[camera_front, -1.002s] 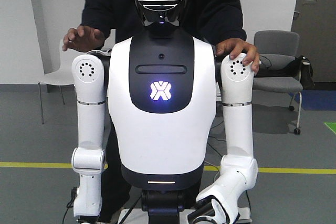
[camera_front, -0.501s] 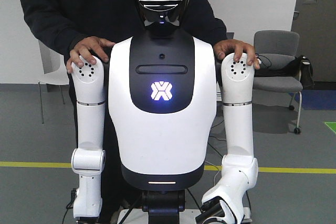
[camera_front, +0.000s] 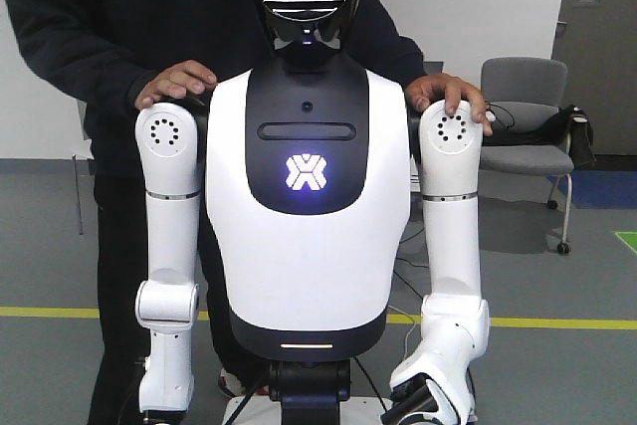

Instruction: Pick snacks and fruit into basket

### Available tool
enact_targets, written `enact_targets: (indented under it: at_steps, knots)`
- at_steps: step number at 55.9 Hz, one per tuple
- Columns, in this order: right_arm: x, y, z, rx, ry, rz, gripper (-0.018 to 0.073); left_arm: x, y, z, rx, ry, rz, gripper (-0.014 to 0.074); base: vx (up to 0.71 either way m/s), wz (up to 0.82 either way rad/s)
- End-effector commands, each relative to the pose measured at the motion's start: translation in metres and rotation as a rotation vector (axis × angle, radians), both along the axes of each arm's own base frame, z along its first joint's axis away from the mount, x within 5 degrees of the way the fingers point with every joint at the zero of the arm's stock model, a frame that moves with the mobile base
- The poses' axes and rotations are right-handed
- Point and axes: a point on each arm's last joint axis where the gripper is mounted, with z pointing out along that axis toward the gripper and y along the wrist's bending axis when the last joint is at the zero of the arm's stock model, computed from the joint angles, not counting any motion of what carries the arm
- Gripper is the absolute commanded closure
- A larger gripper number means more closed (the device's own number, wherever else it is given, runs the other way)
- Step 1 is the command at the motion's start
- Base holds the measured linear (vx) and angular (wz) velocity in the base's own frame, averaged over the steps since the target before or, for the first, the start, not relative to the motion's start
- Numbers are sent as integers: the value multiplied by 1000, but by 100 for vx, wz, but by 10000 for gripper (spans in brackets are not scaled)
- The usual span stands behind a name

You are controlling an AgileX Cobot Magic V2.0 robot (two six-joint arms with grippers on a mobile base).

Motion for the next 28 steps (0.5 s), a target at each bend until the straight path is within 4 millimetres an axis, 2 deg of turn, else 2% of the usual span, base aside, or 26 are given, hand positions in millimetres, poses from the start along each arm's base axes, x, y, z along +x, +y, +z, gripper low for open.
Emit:
enact_targets:
  at_steps: [1,7,13,22,26,28]
  knots:
    - [1,1,15,-5,-122,12,2,0,0,7,-8,-93,3,602,0,0]
    - [1,-9,16,13,-153,-111,69,0,0,7,-8,-91,3,602,0,0]
    - [-4,-17,9,53,-247,-228,199,0,0,7,-8,-90,3,602,0,0]
    - [-15,-30,-14,-9,-403,-425,458,0,0,7,-8,-90,3,602,0,0]
    - [-19,-33,-30,-55,-426,-471,571,0,0,7,-8,-90,3,602,0,0]
    - [-21,-33,-40,-59,-432,-477,574,0,0,7,-8,-90,3,602,0,0]
